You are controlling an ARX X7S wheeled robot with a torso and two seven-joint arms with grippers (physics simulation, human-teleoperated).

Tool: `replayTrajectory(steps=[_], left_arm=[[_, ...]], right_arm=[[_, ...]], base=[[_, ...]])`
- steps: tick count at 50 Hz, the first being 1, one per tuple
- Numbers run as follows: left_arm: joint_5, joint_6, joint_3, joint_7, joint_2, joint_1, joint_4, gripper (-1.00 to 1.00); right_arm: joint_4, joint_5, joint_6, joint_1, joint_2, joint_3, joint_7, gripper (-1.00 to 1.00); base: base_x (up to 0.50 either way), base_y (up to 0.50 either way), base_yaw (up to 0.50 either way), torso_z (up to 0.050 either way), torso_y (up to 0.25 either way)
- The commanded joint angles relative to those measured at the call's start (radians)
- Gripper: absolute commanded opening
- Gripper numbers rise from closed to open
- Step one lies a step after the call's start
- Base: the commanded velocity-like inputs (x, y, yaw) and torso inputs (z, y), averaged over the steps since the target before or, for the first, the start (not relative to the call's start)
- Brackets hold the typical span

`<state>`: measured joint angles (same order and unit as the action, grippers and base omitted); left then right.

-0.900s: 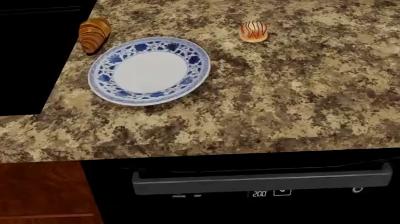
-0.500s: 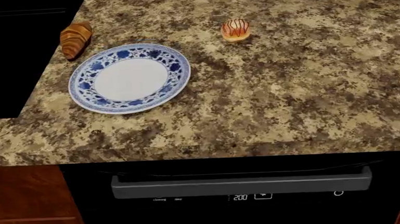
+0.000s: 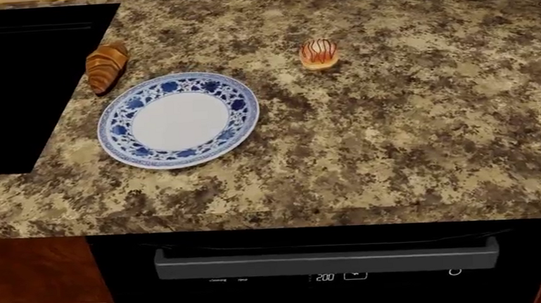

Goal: Place the pastries on the plates.

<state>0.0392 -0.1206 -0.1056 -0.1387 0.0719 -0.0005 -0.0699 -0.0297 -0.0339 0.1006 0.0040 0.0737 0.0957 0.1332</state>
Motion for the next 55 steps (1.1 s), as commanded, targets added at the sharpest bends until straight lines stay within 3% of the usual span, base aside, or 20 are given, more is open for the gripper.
replayTrajectory(steps=[1,26,29,31,34,39,42,46,48,50,55], left_arm=[[0.0,-0.009,0.003,0.011,-0.002,-0.005,0.002,1.0],[0.034,-0.054,-0.022,-0.025,0.031,-0.019,-0.029,1.0],[0.074,-0.208,-0.009,-0.012,0.059,-0.023,-0.171,1.0],[0.162,-0.415,0.032,0.018,0.107,-0.047,-0.366,1.0],[0.235,-0.607,0.079,0.03,0.163,-0.092,-0.54,1.0],[0.5,-1.145,0.318,0.014,0.189,-0.331,-0.851,1.0],[0.605,-1.355,0.425,0.012,0.165,-0.457,-0.935,1.0],[0.703,-1.449,0.461,-0.043,0.182,-0.539,-0.945,1.0],[0.954,-1.449,0.507,-0.228,0.227,-0.575,-0.902,1.0],[1.098,-1.447,0.515,-0.353,0.263,-0.614,-0.862,1.0],[1.124,-1.409,0.499,-0.396,0.304,-0.637,-0.814,1.0]], right_arm=[[-0.015,-0.01,-0.006,-0.004,-0.003,-0.001,-0.019,1.0],[-0.039,-0.037,0.014,0.006,0.031,0.03,0.014,1.0],[-0.17,-0.062,0.127,0.003,0.054,0.026,0.006,1.0],[-0.374,-0.099,0.305,0.012,0.092,0.012,-0.003,1.0],[-0.565,-0.137,0.474,0.04,0.134,-0.007,-0.009,1.0],[-0.875,-0.316,0.895,0.227,0.181,-0.147,-0.017,1.0],[-0.959,-0.41,1.088,0.345,0.182,-0.235,-0.022,1.0],[-1.01,-0.493,1.238,0.449,0.189,-0.317,-0.023,1.0],[-1.016,-0.588,1.259,0.483,0.227,-0.341,0.037,1.0],[-1.015,-0.657,1.283,0.517,0.241,-0.37,0.079,1.0],[-1.008,-0.713,1.276,0.534,0.271,-0.379,0.135,1.0]], base=[[0.0,0.0,0.0,0.05,0.0],[0.0,0.0,0.0,0.05,0.0],[0.0,0.0,0.0,0.006,0.0],[0.0,0.0,0.0,0.0,0.0],[0.0,0.0,0.0,0.0,0.0],[0.0,0.0,0.0,0.0,0.0],[0.0,0.0,0.0,0.0,0.0],[0.0,0.0,0.0,0.0,0.0],[0.0,0.0,0.0,0.0,0.0],[0.0,0.0,0.0,0.0,0.0],[0.0,0.0,0.0,0.0,0.0]])
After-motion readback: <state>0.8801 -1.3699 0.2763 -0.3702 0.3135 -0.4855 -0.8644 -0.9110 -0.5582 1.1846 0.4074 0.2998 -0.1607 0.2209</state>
